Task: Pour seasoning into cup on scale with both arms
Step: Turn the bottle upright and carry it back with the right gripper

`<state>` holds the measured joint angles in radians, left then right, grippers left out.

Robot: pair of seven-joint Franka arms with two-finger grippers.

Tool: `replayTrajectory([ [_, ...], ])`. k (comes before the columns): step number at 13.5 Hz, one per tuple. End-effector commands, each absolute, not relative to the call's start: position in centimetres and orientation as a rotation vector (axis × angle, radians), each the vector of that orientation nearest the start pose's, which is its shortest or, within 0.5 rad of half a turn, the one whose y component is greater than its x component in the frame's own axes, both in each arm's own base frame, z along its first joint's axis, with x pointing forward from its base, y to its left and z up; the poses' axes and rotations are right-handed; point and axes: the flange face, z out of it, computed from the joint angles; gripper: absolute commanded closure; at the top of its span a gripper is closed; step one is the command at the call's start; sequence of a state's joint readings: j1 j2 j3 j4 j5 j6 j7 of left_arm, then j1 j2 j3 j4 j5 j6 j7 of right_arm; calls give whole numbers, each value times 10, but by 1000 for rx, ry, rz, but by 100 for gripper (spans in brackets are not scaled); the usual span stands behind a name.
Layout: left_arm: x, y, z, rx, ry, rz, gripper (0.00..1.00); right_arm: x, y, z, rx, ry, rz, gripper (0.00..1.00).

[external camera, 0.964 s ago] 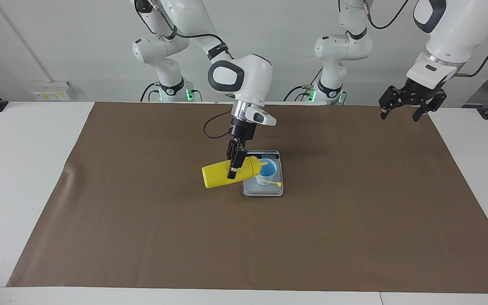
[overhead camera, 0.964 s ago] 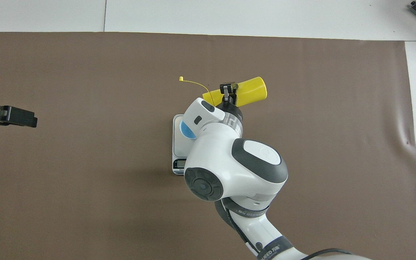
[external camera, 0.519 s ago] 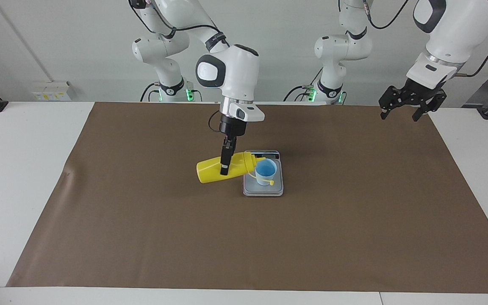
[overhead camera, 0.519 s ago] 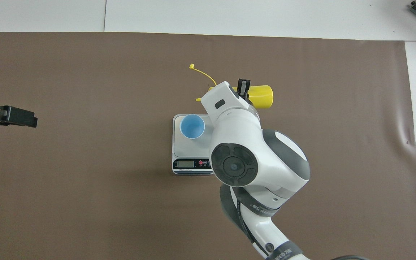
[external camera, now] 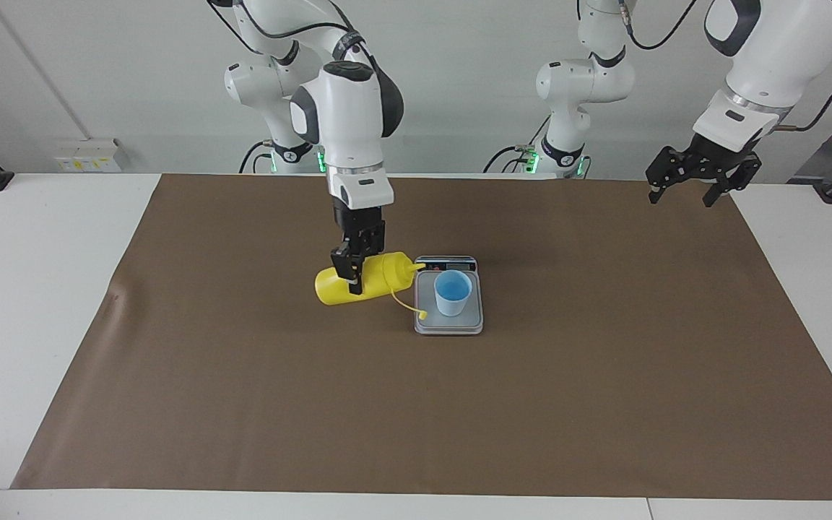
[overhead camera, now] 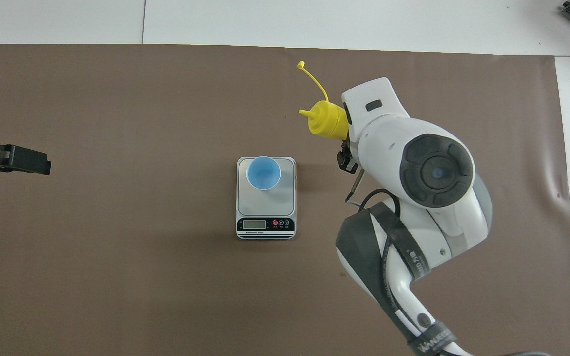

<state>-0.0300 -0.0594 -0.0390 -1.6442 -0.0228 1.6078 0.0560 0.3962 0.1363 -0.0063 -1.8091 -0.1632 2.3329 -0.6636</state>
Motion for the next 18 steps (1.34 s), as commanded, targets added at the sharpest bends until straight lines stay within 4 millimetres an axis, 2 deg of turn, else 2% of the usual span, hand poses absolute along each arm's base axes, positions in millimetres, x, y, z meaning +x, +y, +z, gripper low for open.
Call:
replayTrajectory([
  [1,531,-36,627,-3165,193,-34,0,594,201,514,-2661,-1728,-638,100],
  [3,531,-36,627,-3165,193,-34,0,601,180,514,-2595,-1666,-663,100],
  [5,531,-36,627,-3165,193,-34,0,608,151,511,-2539,-1522,-709,100],
  [7,531,-36,627,-3165,193,-34,0,612,112,505,-2461,-1422,-782,100],
  [8,531,-36,627,-3165,193,-34,0,612,85,500,-2425,-1373,-829,100],
  [11,531,-36,627,-3165,193,-34,0,597,36,482,-2352,-1262,-933,100],
  [14,531,-36,627,-3165,193,-34,0,577,-10,447,-2256,-1183,-1077,100],
  [16,531,-36,627,-3165,193,-34,0,561,-22,423,-2213,-1162,-1129,100],
  [18,531,-36,627,-3165,193,-34,0,555,-22,408,-2181,-1097,-1186,100],
])
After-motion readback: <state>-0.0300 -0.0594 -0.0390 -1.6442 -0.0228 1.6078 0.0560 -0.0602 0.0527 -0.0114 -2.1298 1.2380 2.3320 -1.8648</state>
